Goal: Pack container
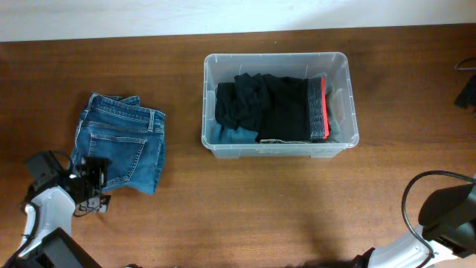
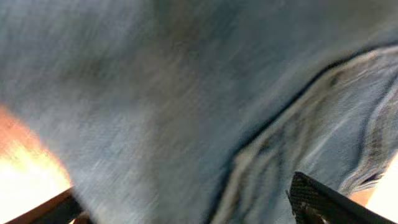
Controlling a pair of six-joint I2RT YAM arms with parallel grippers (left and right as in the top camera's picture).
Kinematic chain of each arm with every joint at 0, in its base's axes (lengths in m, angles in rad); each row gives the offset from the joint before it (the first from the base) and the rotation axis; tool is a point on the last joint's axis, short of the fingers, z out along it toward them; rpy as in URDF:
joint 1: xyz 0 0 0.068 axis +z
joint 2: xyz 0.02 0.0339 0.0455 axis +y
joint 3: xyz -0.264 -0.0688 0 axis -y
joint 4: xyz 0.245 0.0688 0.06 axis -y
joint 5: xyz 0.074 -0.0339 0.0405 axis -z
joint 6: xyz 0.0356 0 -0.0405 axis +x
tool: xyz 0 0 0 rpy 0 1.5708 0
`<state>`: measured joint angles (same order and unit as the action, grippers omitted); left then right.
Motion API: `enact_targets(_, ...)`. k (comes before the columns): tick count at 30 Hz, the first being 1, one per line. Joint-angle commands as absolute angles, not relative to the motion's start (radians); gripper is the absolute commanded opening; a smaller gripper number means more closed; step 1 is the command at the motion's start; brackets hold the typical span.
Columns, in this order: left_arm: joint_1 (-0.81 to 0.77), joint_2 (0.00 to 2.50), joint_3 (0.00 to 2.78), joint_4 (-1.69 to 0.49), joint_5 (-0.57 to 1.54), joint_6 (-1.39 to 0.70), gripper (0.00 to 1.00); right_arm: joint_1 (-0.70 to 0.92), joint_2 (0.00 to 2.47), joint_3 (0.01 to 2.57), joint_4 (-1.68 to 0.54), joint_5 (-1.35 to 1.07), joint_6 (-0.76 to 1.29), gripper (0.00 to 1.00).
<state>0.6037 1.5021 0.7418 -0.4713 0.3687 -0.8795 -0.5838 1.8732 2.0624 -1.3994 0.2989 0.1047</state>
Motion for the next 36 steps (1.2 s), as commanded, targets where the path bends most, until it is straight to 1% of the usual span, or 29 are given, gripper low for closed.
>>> enact_targets(1, 0.61, 1.517, 0.718, -0.439, 0.364, -0.886, 0.96, -0.583, 1.873, 2.066, -1.399, 0.311, 0.112, 0.98)
enact_targets(8, 0.609, 1.544, 0.718, -0.42, 0.382, -0.886, 0.99, -0.583, 1.873, 2.066, -1.399, 0.311, 0.112, 0.99)
enact_targets(12, 0.609, 1.567, 0.718, -0.381, 0.387, -0.886, 0.99, -0.583, 1.873, 2.066, -1.399, 0.311, 0.112, 0.98)
enact_targets(17, 0.609, 1.589, 0.718, -0.309, 0.491, -0.865, 0.99, -0.583, 1.873, 2.066, -1.399, 0.311, 0.112, 0.98)
enact_targets(23, 0.609, 1.603, 0.718, -0.299, 0.493, -0.826, 0.99, -0.583, 1.873, 2.066, -1.399, 0.311, 0.112, 0.98)
enact_targets(24, 0.609, 1.604, 0.718, -0.299, 0.494, -0.821, 0.93, -0.583, 1.873, 2.066, -1.399, 0.311, 0.112, 0.98)
enact_targets(25, 0.609, 1.604, 0.718, -0.298, 0.494, -0.821, 0.8, -0.583, 1.873, 2.066, -1.399, 0.311, 0.112, 0.98)
enact_targets(27, 0.609, 1.604, 0.718, -0.288, 0.495, -0.821, 0.47, -0.583, 1.873, 2.066, -1.399, 0.311, 0.112, 0.98)
enact_targets(28, 0.609, 1.604, 0.718, -0.281, 0.5, -0.821, 0.37, -0.583, 1.873, 2.066, -1.399, 0.311, 0.112, 0.98)
enact_targets(30, 0.609, 1.604, 0.718, -0.271, 0.51, -0.82, 0.23, -0.583, 1.873, 2.066, -1.399, 0.311, 0.112, 0.98)
enact_targets(33, 0.61, 1.604, 0.718, -0.248, 0.54, -0.809, 0.08, -0.583, 1.873, 2.066, -1.399, 0.311, 0.112, 0.98)
enact_targets(34, 0.61, 1.603, 0.718, -0.234, 0.561, -0.801, 0.01, -0.583, 1.873, 2.066, -1.399, 0.311, 0.112, 0.98)
enact_targets(36, 0.61, 1.603, 0.72, -0.208, 0.609, -0.773, 0.01, -0.583, 1.873, 2.066, -1.399, 0.311, 0.112, 0.98)
